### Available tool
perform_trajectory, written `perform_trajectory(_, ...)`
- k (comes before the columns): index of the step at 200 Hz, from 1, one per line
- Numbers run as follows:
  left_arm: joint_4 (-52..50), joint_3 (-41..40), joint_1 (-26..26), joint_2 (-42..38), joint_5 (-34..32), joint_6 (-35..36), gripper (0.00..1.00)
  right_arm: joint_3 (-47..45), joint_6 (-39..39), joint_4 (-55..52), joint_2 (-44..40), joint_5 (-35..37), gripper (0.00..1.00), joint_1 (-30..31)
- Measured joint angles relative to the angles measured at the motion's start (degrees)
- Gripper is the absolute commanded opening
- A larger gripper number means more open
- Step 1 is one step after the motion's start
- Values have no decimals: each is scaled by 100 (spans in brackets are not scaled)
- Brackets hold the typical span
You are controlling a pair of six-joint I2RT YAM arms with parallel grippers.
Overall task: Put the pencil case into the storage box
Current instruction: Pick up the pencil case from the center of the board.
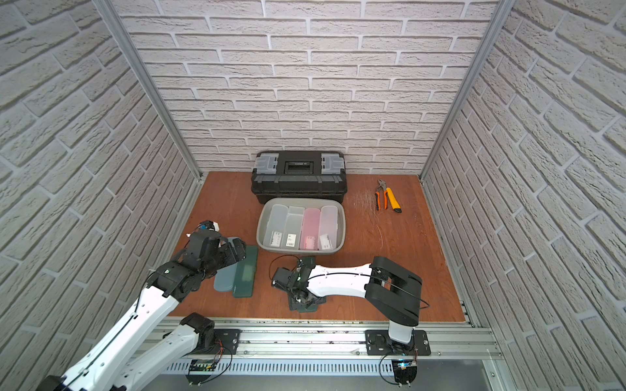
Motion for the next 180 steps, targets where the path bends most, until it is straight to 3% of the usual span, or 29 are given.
perform_trajectory(37, 13, 39, -192, 107, -11, -17, 98, -363, -83, 212, -269, 103, 58, 2)
perform_trajectory(101, 140, 251, -787, 310, -269, -118, 98, -955, -616, 166, -828, 133, 46, 173)
perform_trajectory(139, 472, 304, -866, 249, -243, -61, 99, -1156, -1049, -254, -1390, 105, 43, 422)
perform_trajectory(180, 798, 599, -798, 254, 28, 501, 98, -1139, -1392, -549, -2249, 98, 42, 527)
